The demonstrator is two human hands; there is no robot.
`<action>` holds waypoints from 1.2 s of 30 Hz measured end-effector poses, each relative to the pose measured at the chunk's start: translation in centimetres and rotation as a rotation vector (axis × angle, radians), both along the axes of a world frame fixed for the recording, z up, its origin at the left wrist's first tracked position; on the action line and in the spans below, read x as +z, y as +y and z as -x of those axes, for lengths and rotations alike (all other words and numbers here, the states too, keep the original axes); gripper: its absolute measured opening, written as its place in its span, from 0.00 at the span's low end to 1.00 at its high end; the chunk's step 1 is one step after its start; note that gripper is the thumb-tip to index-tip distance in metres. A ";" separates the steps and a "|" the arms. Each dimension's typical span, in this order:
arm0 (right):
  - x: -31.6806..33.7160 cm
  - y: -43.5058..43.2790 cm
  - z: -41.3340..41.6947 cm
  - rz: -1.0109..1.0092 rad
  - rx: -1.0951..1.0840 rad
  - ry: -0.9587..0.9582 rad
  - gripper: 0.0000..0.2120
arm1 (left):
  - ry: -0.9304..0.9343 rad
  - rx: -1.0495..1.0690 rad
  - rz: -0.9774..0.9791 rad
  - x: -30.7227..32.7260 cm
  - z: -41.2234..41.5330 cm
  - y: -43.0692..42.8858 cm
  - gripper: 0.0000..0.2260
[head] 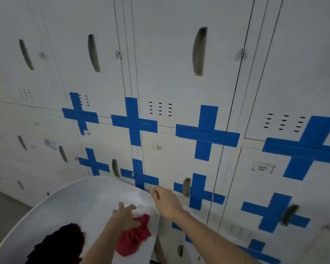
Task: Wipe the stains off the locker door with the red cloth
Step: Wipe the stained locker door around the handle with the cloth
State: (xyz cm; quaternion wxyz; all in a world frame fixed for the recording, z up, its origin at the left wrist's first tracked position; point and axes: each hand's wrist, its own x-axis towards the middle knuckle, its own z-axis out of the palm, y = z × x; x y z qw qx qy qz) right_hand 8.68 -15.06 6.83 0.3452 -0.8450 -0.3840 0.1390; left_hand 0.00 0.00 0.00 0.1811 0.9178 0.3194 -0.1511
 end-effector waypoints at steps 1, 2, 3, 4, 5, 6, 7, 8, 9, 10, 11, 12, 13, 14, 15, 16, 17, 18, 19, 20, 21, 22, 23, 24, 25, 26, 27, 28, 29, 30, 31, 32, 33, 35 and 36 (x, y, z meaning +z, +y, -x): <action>-0.4 -0.1 -0.1 -0.018 0.003 -0.006 0.15 | 0.034 0.001 0.007 -0.8 0.1 0.1 0.29; -0.6 -0.2 -0.2 -0.009 -0.009 0.008 0.16 | 0.049 0.001 -0.002 -1.4 0.2 0.0 0.28; -0.8 -0.4 -0.5 -0.003 -0.017 0.002 0.15 | 0.066 -0.013 -0.026 -2.3 0.4 0.0 0.25; -0.8 -0.8 -0.7 0.005 -0.025 0.004 0.13 | 0.053 -0.022 -0.071 -3.2 0.5 0.0 0.22; -0.7 -1.1 -1.1 0.001 -0.038 0.008 0.12 | 0.031 -0.023 -0.119 -4.0 0.5 0.1 0.19; -0.7 -1.4 -1.5 0.004 -0.058 0.013 0.11 | 0.011 -0.016 -0.151 -4.5 0.6 0.1 0.17; -0.5 -1.8 -2.0 -0.001 -0.068 0.013 0.11 | -0.009 -0.017 -0.179 -4.6 0.4 0.3 0.16; -0.1 -2.3 -2.3 -0.010 -0.076 0.009 0.12 | -0.043 -0.022 -0.187 -4.4 0.0 0.4 0.15; 0.3 -2.7 -2.7 -0.014 -0.095 0.011 0.12 | -0.072 -0.028 -0.188 -3.6 -0.7 0.6 0.13; 0.8 -3.1 -3.1 -0.014 -0.121 0.009 0.13 | -0.109 -0.042 -0.187 -2.3 -1.6 0.7 0.10; 1.2 -3.4 -3.5 -0.014 -0.140 0.000 0.13 | -0.151 -0.060 -0.193 -0.6 -2.4 0.6 0.05; 1.9 -3.8 -3.8 -0.012 -0.159 -0.011 0.14 | -0.195 -0.087 -0.179 1.5 -3.4 0.3 0.02; 2.5 -4.1 -4.1 -0.014 -0.166 -0.023 0.15 | -0.256 -0.108 -0.156 3.6 -4.5 0.0 0.06; 3.4 -4.4 -4.2 -0.017 -0.176 -0.035 0.15 | -0.313 -0.137 -0.128 6.0 -5.5 -0.5 0.09; 4.1 -4.7 -4.4 -0.023 -0.181 -0.051 0.15 | -0.374 -0.169 -0.111 8.4 -6.4 -1.1 0.09; 5.2 -5.0 -4.5 -0.032 -0.190 -0.063 0.13 | -0.428 -0.211 -0.106 10.7 -7.3 -1.7 0.07; 6.0 -5.1 -4.9 -0.047 -0.203 -0.084 0.11 | -0.468 -0.254 -0.104 13.2 -8.2 -2.4 0.05; 7.2 -5.3 -5.0 -0.057 -0.215 -0.080 0.09 | -0.508 -0.297 -0.089 15.6 -8.9 -3.3 0.04; 8.4 -5.5 -5.3 -0.082 -0.217 -0.062 0.08 | -0.547 -0.337 -0.069 18.0 -9.5 -4.3 0.04; 9.9 -5.9 -5.4 -0.118 -0.217 -0.006 0.10 | -0.582 -0.377 -0.045 20.2 -10.1 -5.4 0.04; 11.5 -6.5 -5.4 -0.177 -0.216 0.080 0.13 | -0.617 -0.410 -0.019 22.4 -10.5 -6.6 0.05; 13.2 -7.2 -5.1 -0.250 -0.228 0.209 0.16 | -0.649 -0.437 -0.001 24.1 -10.9 -7.6 0.05; 15.2 -8.5 -5.3 -0.344 -0.264 0.353 0.17 | -0.679 -0.468 0.013 26.0 -11.4 -8.9 0.05; 17.0 -9.8 -5.3 -0.433 -0.306 0.510 0.16 | -0.699 -0.491 0.027 27.6 -11.7 -10.1 0.05; 18.2 -11.1 -5.5 -0.531 -0.333 0.665 0.13 | -0.719 -0.516 0.041 28.9 -12.1 -11.3 0.05; 19.6 -12.6 -5.7 -0.612 -0.341 0.789 0.11 | -0.735 -0.546 0.055 30.2 -12.6 -12.5 0.06; 20.5 -14.1 -6.1 -0.691 -0.341 0.875 0.12 | -0.744 -0.582 0.065 31.3 -13.1 -13.8 0.05; 21.3 -15.4 -6.4 -0.752 -0.338 0.920 0.15 | -0.745 -0.607 0.075 32.2 -13.8 -15.1 0.06; 22.0 -16.9 -6.8 -0.809 -0.332 0.956 0.18 | -0.749 -0.624 0.091 32.9 -14.4 -16.5 0.07; 22.5 -18.2 -7.2 -0.851 -0.327 0.973 0.20 | -0.759 -0.628 0.118 33.5 -15.1 -18.0 0.08; 22.8 -19.5 -7.5 -0.886 -0.320 0.987 0.22 | -0.780 -0.620 0.156 33.8 -15.7 -19.5 0.10; 23.0 -20.8 -7.8 -0.923 -0.318 0.990 0.23 | -0.810 -0.600 0.199 34.2 -16.3 -21.1 0.12; 23.1 -22.1 -8.1 -0.971 -0.315 0.999 0.24 | -0.846 -0.578 0.255 34.4 -16.7 -22.8 0.13; 22.9 -24.5 -8.8 -1.084 -0.310 1.005 0.24 | -0.901 -0.522 0.415 34.9 -17.4 -26.2 0.16; 22.8 -25.7 -9.1 -1.141 -0.326 0.984 0.25 | -0.945 -0.494 0.460 35.1 -17.5 -27.9 0.17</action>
